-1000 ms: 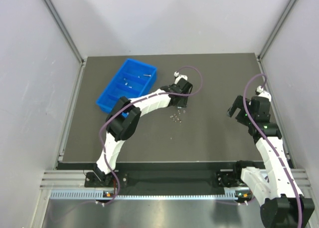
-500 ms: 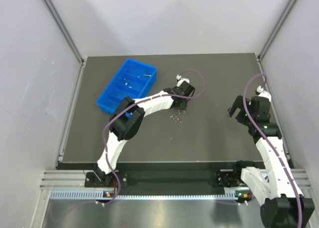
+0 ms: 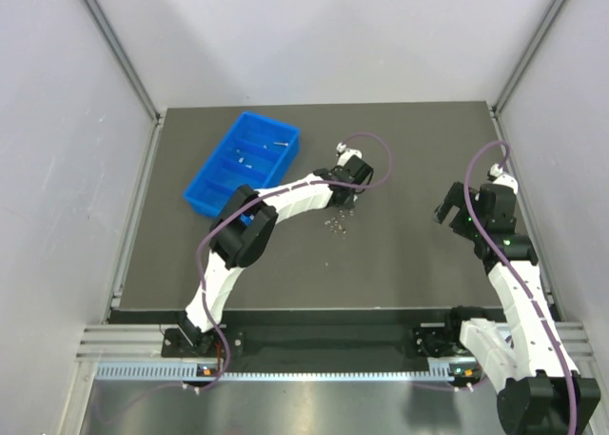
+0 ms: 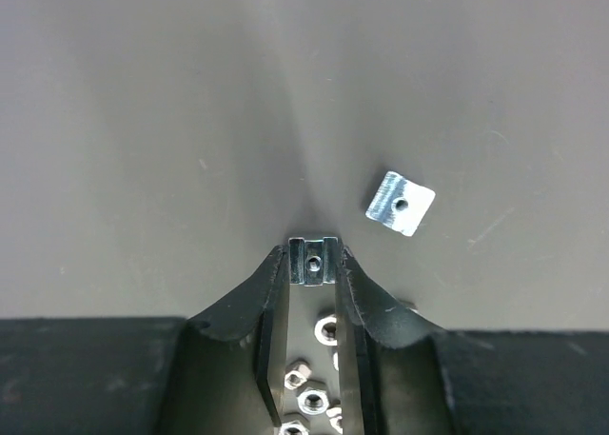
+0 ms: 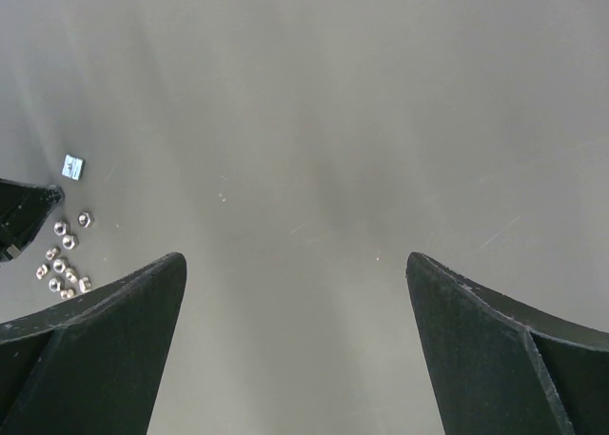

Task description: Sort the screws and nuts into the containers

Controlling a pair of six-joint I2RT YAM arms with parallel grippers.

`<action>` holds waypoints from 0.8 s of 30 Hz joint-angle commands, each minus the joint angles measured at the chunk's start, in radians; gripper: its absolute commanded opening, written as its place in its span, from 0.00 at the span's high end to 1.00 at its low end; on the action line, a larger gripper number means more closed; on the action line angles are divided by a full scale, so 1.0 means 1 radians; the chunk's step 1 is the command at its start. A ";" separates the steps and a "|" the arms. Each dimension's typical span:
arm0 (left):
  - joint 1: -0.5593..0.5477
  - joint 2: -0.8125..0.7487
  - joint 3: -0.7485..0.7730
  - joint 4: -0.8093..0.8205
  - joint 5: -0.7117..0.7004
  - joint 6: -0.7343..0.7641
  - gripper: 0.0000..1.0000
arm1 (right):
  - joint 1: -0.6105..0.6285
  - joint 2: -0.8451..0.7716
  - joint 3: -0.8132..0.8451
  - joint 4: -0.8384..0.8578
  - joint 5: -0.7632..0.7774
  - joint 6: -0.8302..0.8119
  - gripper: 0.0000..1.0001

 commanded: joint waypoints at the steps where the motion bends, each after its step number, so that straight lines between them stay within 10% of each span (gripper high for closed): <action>1: 0.010 -0.056 0.035 -0.030 -0.059 0.013 0.80 | 0.007 0.001 0.013 0.009 0.009 -0.006 0.00; 11: 0.298 -0.379 -0.048 0.093 -0.085 0.038 0.78 | 0.007 0.018 0.010 0.026 -0.001 0.001 0.00; 24: 0.524 -0.280 -0.052 0.102 -0.075 -0.010 0.79 | 0.007 0.027 0.021 0.017 -0.003 0.001 0.00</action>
